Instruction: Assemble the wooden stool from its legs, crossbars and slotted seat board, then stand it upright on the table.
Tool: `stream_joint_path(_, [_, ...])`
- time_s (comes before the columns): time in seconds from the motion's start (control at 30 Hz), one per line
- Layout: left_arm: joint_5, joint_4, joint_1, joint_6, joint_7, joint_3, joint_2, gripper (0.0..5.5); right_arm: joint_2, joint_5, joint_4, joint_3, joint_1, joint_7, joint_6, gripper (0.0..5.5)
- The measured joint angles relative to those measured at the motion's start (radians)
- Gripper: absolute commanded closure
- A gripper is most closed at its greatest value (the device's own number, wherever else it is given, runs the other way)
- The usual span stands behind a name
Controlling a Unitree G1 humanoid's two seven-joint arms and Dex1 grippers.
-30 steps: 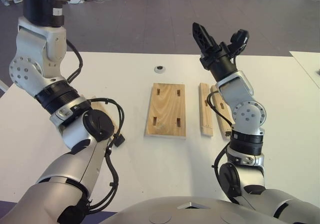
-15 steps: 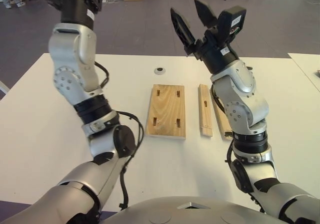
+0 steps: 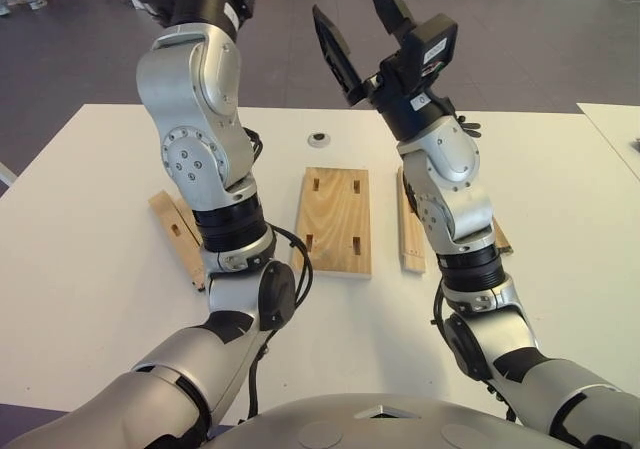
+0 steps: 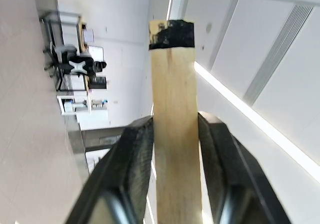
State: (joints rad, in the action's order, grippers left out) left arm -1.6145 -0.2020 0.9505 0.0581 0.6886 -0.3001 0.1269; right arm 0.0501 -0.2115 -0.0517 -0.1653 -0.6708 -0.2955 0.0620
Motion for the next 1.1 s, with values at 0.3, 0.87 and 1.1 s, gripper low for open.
stream_joint_path(0.3, [-0.073, -0.030, -0.049, 0.003, 0.043, 0.113, 0.000, 4.22, -0.044, 0.058, 0.146, 0.012, -0.083, -0.014, 0.079, 1.92])
stream_joint_path(0.87, [-0.082, -0.034, -0.096, -0.003, 0.074, 0.159, 0.000, 4.22, -0.059, 0.097, 0.201, 0.063, -0.126, 0.004, 0.182, 3.53])
stream_joint_path(1.1, [-0.087, -0.035, -0.097, -0.004, 0.072, 0.162, 0.000, 4.22, -0.054, 0.098, 0.226, 0.066, -0.111, -0.002, 0.191, 4.73])
